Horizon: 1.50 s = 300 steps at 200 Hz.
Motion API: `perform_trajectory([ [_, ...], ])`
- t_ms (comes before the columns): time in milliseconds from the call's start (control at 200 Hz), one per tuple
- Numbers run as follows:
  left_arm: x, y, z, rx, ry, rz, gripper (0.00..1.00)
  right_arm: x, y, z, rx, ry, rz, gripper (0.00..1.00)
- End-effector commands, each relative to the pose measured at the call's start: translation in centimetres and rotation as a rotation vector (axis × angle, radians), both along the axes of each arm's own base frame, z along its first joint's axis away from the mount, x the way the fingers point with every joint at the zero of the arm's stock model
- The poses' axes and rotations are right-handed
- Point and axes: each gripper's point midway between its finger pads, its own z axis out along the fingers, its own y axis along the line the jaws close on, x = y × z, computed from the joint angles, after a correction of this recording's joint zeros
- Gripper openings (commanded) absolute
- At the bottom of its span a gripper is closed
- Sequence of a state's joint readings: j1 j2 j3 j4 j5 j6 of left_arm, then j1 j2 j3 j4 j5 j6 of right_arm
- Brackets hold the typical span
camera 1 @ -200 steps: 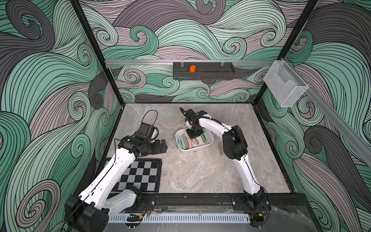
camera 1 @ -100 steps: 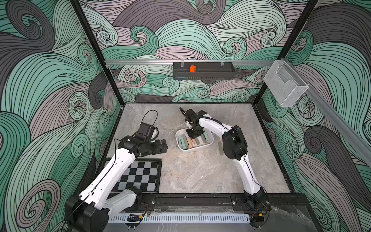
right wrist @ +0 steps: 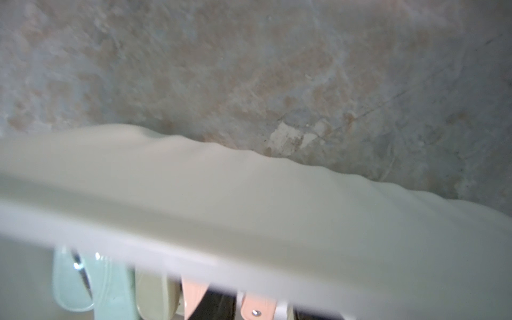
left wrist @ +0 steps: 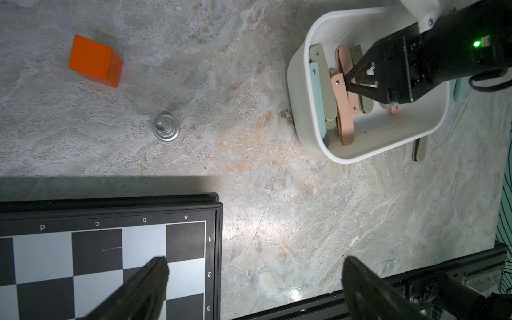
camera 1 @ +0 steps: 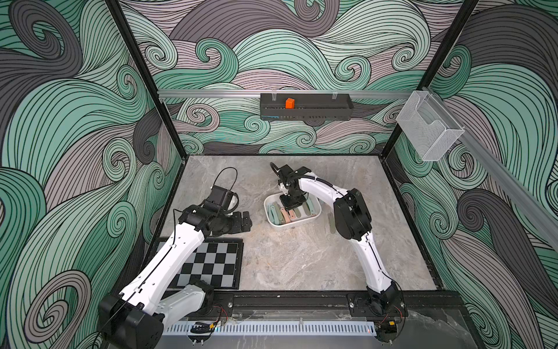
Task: Take the fruit knife out of the storage box
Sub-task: Pick up the fruit knife from the storage box.
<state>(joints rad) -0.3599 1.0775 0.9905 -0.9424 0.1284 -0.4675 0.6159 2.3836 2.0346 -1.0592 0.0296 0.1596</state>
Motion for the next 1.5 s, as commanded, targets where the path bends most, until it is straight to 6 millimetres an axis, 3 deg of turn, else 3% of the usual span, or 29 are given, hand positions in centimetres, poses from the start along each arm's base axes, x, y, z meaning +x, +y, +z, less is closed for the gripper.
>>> perform_trajectory([
  [0, 0.0, 0.0, 0.2, -0.012, -0.002, 0.000, 0.99, -0.8, -2.4, -2.7, -0.145, 0.034, 0.021, 0.32],
  [125, 0.1, -0.1, 0.1, -0.011, 0.003, -0.001, 0.99, -0.8, -3.2, -3.2, -0.196, 0.030, 0.028, 0.31],
  [285, 0.2, -0.2, 0.0, -0.014, 0.006, -0.004, 0.99, -1.1, -2.8, -3.6, -0.176, 0.052, 0.034, 0.32],
  [490, 0.6, -0.5, 0.2, -0.020, 0.002, -0.007, 0.99, -1.2, -2.4, -3.5, -0.154, 0.060, 0.031, 0.15],
  [635, 0.9, -0.9, 0.3, -0.034, -0.004, -0.020, 0.99, -0.6, -1.9, -2.4, -0.127, 0.037, 0.027, 0.09],
  [1006, 2.1, -2.3, 1.6, -0.095, -0.029, -0.046, 0.99, 0.3, -1.7, 2.3, -0.054, -0.032, -0.012, 0.09],
  [1206, 3.0, -2.9, 2.1, -0.106, -0.033, -0.050, 0.99, 0.8, -2.8, 5.0, -0.019, -0.066, -0.050, 0.11],
  [1496, 4.5, -5.1, 3.2, -0.093, -0.064, -0.103, 0.99, 1.3, -6.1, 9.0, 0.025, -0.115, -0.147, 0.12],
])
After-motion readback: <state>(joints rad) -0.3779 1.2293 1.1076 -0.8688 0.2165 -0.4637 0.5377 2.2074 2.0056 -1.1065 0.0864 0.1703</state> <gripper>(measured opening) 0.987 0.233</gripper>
